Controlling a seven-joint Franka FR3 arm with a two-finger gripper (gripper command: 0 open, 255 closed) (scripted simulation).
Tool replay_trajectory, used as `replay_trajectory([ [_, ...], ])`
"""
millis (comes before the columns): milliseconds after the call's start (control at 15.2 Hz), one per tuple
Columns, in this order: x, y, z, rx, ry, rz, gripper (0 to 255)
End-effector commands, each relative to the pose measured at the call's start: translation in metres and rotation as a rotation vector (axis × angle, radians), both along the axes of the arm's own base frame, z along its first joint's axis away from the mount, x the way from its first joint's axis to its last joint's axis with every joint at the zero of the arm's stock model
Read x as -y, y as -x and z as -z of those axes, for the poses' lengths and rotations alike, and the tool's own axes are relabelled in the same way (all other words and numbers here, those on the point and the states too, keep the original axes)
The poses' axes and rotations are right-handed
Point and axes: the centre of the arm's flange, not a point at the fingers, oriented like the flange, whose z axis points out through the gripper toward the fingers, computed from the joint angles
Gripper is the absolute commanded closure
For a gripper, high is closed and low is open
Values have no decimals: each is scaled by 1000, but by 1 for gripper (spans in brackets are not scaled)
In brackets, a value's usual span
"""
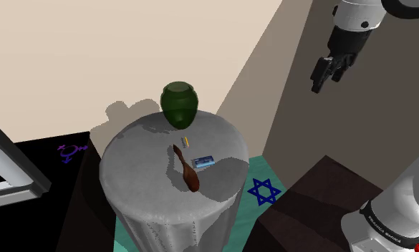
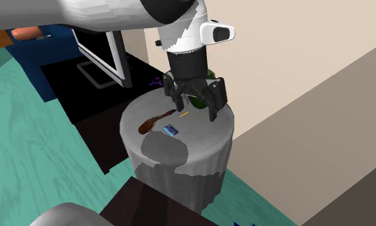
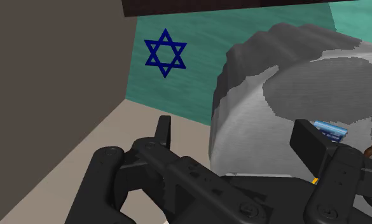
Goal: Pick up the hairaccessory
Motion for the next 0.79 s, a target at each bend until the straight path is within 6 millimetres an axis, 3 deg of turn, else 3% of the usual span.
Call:
replay_trajectory([
  [0,0,0,0,0,0,0,0],
  [726,-94,-78,82,-10,15,6,0],
])
